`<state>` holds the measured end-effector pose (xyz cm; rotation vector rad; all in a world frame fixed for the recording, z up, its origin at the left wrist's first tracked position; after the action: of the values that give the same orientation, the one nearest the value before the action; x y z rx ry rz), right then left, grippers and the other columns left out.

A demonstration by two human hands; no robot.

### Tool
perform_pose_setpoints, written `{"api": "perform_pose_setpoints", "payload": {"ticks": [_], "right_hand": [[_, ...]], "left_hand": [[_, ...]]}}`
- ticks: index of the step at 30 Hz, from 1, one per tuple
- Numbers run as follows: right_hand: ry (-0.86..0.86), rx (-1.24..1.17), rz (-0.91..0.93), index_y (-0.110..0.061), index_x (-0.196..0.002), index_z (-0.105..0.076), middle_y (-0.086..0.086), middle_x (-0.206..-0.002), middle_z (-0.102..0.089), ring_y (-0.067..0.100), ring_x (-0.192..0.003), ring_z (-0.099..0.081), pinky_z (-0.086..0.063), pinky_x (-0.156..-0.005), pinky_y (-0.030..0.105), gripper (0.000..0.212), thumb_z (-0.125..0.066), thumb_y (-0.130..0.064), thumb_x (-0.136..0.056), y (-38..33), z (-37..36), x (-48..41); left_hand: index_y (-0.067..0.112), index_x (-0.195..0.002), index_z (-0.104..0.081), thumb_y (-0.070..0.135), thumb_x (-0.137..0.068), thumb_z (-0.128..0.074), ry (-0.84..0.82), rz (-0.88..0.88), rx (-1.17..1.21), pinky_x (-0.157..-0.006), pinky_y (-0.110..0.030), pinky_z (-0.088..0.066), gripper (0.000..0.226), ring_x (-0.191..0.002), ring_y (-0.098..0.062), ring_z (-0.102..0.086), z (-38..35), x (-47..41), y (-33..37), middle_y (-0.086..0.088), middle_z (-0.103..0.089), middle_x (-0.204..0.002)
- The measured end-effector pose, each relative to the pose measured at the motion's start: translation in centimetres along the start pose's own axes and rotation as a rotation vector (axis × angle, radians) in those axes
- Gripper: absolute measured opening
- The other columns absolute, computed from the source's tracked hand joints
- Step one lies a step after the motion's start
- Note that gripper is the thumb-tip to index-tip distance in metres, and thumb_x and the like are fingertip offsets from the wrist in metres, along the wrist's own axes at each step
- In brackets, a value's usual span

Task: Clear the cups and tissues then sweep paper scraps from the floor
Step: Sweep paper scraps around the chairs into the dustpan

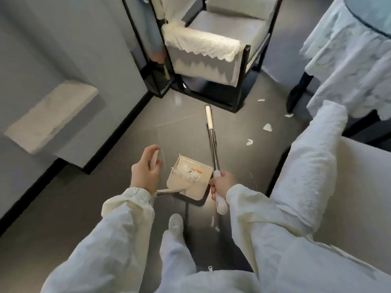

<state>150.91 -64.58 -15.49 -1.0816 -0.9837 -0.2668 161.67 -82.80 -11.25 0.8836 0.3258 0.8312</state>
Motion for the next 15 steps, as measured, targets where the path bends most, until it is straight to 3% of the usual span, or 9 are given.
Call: {"api": "perform_pose_setpoints", "payload": {"ticks": [5,9,12,15], "right_hand": [[0.153,-0.215,-0.049,-0.003,-0.118,-0.051,0.017,-0.076,-0.052,0.017,-0.050,-0.042,-0.038,-0.046,0.027,0.029,-0.043,0.004,-0.091,-4.8,-0.3,-3.9],[0.266,-0.218,-0.056,-0.005,-0.127,-0.048,0.016,-0.079,-0.053,0.017,-0.054,-0.045,-0.042,-0.050,0.030,0.036,-0.043,0.003,-0.092,-7.7,2.0,-5.5],[0.341,-0.275,-0.080,-0.007,-0.139,-0.040,0.015,-0.080,-0.051,0.016,-0.056,-0.044,-0.042,-0.051,0.028,0.047,-0.044,0.002,-0.093,-9.8,4.7,-7.4],[0.401,-0.318,-0.076,-0.004,-0.136,-0.041,0.015,-0.079,-0.048,0.017,-0.055,-0.042,-0.038,-0.050,0.029,0.044,-0.041,0.005,-0.093,-12.0,7.9,-10.5]], "left_hand": [[0.045,-0.099,-0.053,0.011,-0.090,-0.056,-0.204,-0.171,-0.039,-0.060,-0.044,-0.054,0.036,-0.052,-0.013,-0.047,-2.7,-12.1,2.6,0.007,-0.052,-0.065],[0.042,-0.100,-0.050,0.008,-0.090,-0.054,-0.309,-0.282,-0.069,-0.060,-0.048,-0.055,0.036,-0.056,-0.032,-0.055,-5.6,-18.2,6.0,-0.003,-0.054,-0.067],[0.034,-0.108,-0.052,0.009,-0.091,-0.053,-0.361,-0.320,-0.080,-0.062,-0.052,-0.054,0.030,-0.057,-0.040,-0.055,-8.8,-22.4,8.5,-0.005,-0.053,-0.067],[0.025,-0.113,-0.053,0.009,-0.091,-0.053,-0.407,-0.362,-0.087,-0.066,-0.053,-0.053,0.028,-0.062,-0.039,-0.056,-12.4,-26.3,10.9,-0.007,-0.053,-0.069]]}}
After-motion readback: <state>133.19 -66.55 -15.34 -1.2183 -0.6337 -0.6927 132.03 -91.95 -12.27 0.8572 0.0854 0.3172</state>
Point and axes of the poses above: each hand's wrist, its own x-axis away from the middle knuckle, its own z-axis out of the back of the hand, y = z × x, the point moved 2 cm from there along -x, towards the middle knuckle
